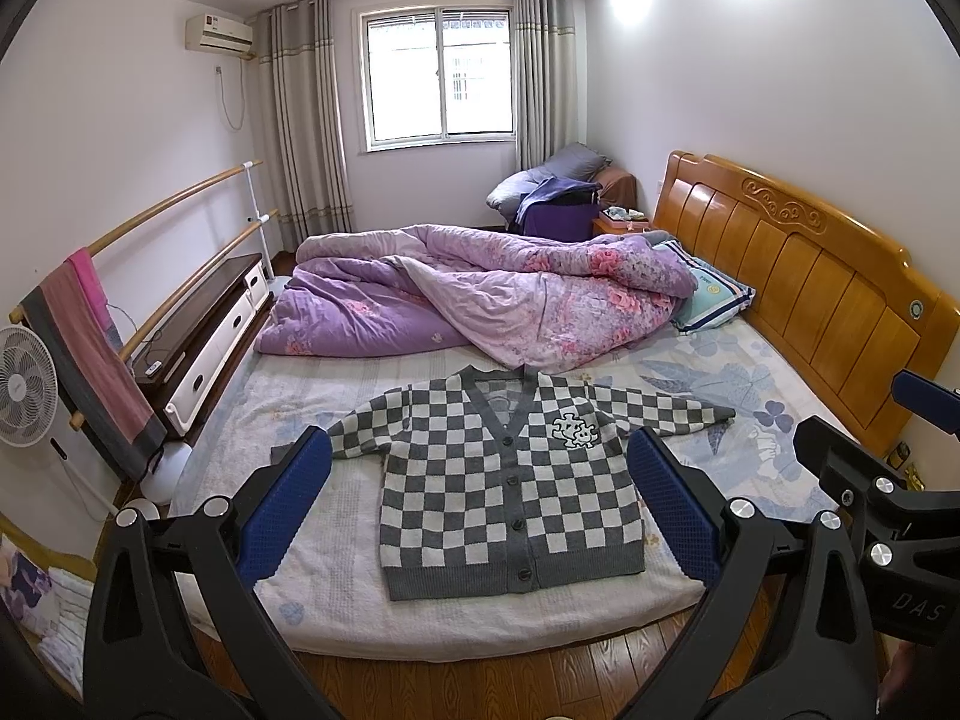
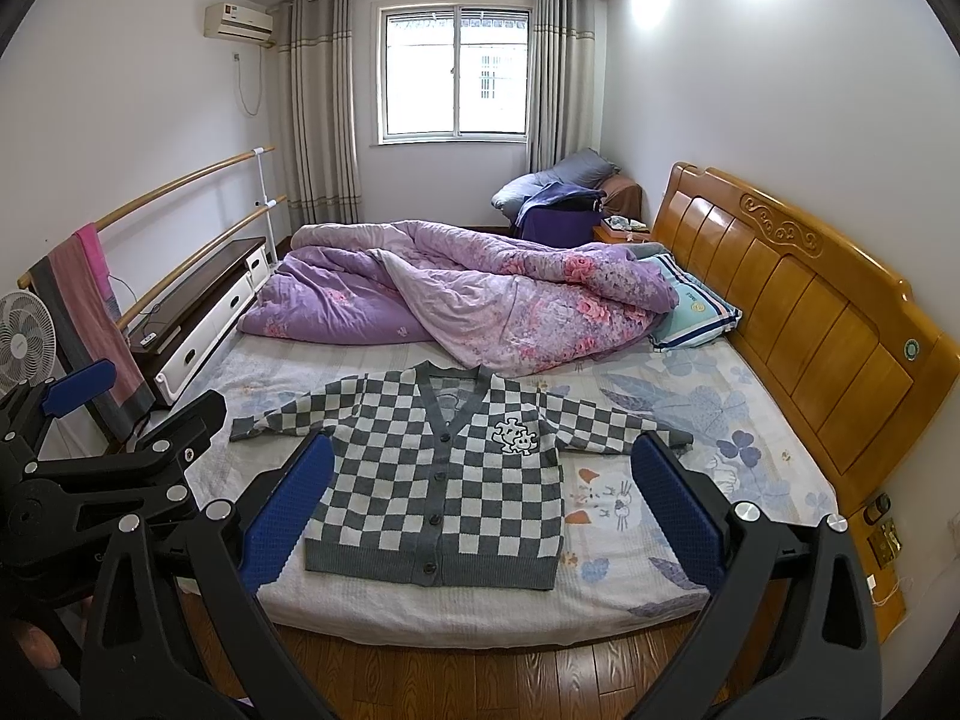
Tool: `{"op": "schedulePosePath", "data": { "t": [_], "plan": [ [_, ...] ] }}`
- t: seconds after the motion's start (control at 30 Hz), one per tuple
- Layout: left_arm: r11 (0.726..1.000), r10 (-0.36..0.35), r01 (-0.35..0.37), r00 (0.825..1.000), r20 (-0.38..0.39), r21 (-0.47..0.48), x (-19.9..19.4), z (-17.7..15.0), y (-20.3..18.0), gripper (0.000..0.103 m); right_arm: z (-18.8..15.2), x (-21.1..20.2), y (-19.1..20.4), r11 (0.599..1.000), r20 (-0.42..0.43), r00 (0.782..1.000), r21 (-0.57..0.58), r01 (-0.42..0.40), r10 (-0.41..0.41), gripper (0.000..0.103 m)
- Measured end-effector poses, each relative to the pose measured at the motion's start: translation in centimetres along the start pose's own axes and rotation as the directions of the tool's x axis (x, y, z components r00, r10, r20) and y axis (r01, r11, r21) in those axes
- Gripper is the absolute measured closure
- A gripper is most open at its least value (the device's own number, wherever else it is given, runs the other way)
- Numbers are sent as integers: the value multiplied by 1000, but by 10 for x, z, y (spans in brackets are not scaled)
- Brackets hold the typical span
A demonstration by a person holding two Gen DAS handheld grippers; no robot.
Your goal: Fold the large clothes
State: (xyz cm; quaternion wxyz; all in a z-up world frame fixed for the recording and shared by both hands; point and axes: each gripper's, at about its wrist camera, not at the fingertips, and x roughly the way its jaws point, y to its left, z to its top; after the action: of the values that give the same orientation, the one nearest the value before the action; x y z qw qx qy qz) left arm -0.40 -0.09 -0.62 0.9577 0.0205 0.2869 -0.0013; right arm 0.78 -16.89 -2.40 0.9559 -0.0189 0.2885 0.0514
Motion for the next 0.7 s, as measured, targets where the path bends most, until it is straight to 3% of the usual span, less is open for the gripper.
{"op": "schedulePosePath", "data": {
  "t": [0.7],
  "plan": [
    [1000,3,-3,1000,6,7,0,1,-1,5,-3,0,1,1000,-2,1000,5,-1,1,7]
  ]
}}
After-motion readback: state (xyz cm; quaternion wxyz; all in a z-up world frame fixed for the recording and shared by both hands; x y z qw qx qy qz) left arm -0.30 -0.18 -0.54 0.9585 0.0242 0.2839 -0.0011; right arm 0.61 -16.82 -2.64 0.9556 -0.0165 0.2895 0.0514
